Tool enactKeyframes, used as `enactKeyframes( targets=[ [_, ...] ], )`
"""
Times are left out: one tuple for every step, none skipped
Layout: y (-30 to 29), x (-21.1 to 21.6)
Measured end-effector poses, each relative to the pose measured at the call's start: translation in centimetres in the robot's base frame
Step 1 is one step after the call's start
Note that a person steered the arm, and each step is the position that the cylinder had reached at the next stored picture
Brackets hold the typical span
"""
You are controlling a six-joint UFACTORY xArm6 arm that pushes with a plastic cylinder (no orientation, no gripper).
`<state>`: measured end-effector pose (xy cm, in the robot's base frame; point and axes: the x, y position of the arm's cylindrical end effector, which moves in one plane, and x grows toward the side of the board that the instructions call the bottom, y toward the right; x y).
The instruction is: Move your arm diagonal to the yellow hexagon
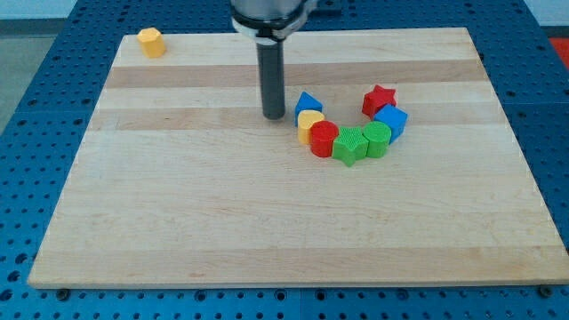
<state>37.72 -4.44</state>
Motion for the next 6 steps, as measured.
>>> enactKeyframes(
  targets=[
    [-4.5, -1.8],
    [-5.3, -4.9],
    [-4.2, -7.2],
    [-5.3, -6.0],
    [-9.6, -4.9],
    [-14.8, -6.5]
  ],
)
